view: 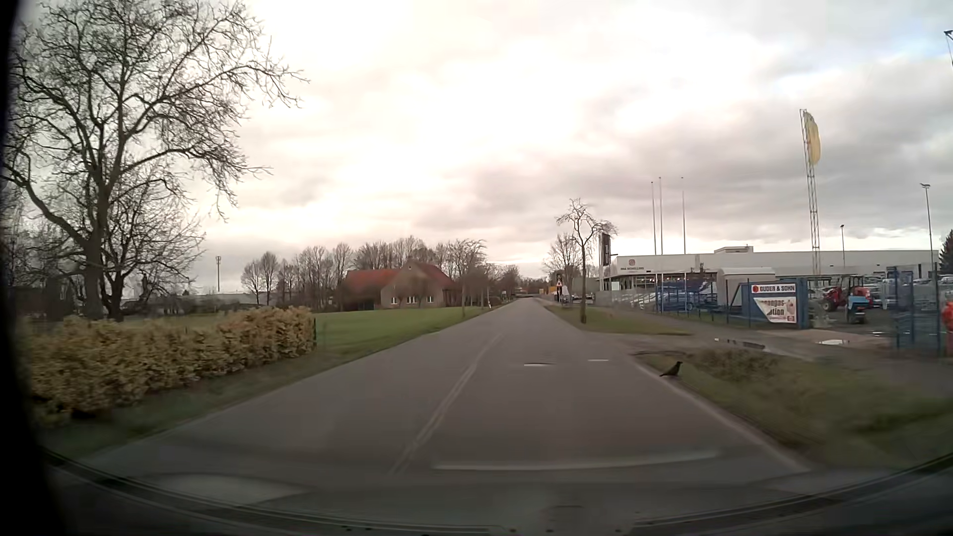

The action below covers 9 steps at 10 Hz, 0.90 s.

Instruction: Follow the waypoints while adhering to traffic rules and regulations

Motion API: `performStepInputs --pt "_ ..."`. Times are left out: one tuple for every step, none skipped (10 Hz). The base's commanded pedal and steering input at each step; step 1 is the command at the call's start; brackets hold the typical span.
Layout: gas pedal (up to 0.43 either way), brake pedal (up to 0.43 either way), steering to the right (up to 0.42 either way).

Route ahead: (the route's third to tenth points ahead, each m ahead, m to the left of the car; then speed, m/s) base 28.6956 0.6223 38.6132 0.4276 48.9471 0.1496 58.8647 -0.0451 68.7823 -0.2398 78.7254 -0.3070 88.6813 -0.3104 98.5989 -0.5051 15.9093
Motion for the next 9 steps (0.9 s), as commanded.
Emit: performStepInputs --pt "0.169 0.0 0.013" --pt "0.169 0.0 0.013" --pt "0.169 0.0 0.008" --pt "0.177 0.0 0.006" --pt "0.177 0.0 0.006" --pt "0.189 0.0 0.003" --pt "0.189 0.0 0.001" --pt "0.197 0.0 0.003" --pt "0.197 0.0 0.004"
